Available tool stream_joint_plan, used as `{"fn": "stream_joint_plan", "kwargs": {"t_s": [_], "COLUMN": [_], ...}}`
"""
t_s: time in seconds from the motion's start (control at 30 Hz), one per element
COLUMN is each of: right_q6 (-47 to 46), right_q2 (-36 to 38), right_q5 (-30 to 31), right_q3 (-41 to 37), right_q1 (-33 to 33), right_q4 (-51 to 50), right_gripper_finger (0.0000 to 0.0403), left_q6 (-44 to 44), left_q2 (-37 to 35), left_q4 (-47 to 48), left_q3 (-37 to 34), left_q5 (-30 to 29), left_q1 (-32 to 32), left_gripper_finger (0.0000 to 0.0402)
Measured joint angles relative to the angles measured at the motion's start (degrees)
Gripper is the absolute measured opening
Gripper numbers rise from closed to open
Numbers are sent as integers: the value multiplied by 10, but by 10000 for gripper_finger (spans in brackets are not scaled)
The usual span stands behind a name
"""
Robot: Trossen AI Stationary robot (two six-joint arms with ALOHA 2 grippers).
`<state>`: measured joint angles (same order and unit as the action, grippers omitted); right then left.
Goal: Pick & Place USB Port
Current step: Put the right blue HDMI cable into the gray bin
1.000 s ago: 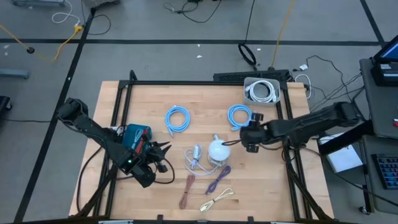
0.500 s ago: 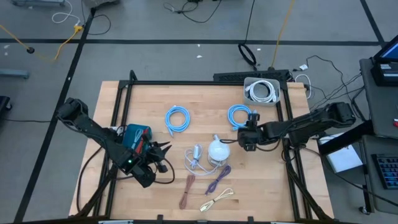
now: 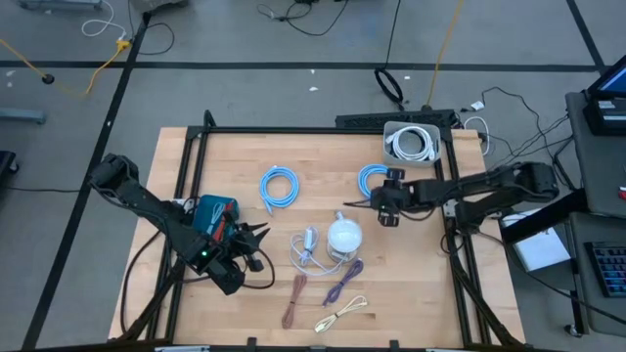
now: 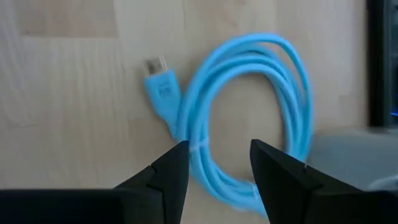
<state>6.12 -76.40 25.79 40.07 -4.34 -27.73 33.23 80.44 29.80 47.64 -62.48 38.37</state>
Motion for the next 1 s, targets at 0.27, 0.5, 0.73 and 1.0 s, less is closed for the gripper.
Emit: {"fn": "stream_joint_plan", "kwargs": {"t_s": [0.27,0.5,0.73,1.0], "right_q6": [18,-1,-44,-132], "right_q2": [0,3,5,39], "right_q5": [-81,-81,-73,30], "right_q3": [-63,-101,-102,-50], "right_q1": [-70,-91,-59,63], "right_q4": [59,93,98,13], "right_gripper_finger": [164,141,31,31], "left_q6": [0,-4,0,63], "left_q2": [0,0,0,0], "left_q4": [1,1,0,5], "left_q3": [0,0,0,0], "left_q5": [0,0,0,-9], "left_q1": [0,0,0,-15], "left_gripper_finger": [71,71,71,71]}}
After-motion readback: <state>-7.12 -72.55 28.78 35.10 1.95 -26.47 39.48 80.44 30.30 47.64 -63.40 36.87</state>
